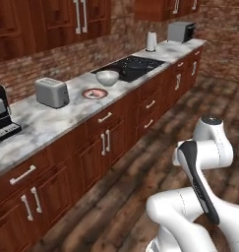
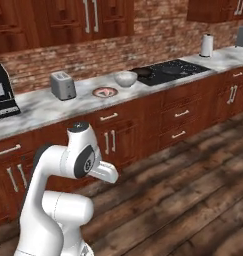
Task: Place one of the steaks on the plate and the other in the bowl. Then place the bowl in the fridge.
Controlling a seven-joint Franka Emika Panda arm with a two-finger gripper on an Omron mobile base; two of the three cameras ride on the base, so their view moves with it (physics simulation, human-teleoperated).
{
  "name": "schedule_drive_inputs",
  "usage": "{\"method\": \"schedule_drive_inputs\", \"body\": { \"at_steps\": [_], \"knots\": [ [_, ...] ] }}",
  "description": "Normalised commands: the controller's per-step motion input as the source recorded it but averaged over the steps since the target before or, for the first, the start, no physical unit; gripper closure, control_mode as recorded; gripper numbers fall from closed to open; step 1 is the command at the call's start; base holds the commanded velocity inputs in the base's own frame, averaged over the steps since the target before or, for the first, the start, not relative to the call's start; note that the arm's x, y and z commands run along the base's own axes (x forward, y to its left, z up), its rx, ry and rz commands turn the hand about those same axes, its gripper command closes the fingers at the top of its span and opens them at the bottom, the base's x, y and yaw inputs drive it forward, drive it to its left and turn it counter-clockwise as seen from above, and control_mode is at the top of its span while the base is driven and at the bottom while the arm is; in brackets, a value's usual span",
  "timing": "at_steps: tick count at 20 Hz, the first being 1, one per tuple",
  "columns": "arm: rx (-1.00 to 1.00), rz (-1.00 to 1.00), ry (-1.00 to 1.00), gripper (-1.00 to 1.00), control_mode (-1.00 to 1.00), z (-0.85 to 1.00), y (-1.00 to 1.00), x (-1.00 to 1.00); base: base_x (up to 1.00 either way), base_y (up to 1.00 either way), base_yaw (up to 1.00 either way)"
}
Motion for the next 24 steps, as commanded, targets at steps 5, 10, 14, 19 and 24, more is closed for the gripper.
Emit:
{"method": "schedule_drive_inputs", "body": {
  "at_steps": [5,10,14,19,24],
  "knots": [
    [0.0,0.0,0.0,-1.0,1.0,0.0,0.0,0.0,1.0,-0.82,-0.05],
    [0.0,0.0,0.0,-1.0,1.0,0.0,0.0,0.0,1.0,-0.88,0.36],
    [0.0,0.0,0.0,-1.0,1.0,0.0,0.0,0.0,1.0,-0.83,0.43],
    [0.0,0.0,0.0,-1.0,1.0,0.0,0.0,0.0,1.0,-0.72,0.47],
    [0.0,0.0,0.0,-1.0,1.0,0.0,0.0,0.0,1.0,-0.71,0.47]
  ]
}}
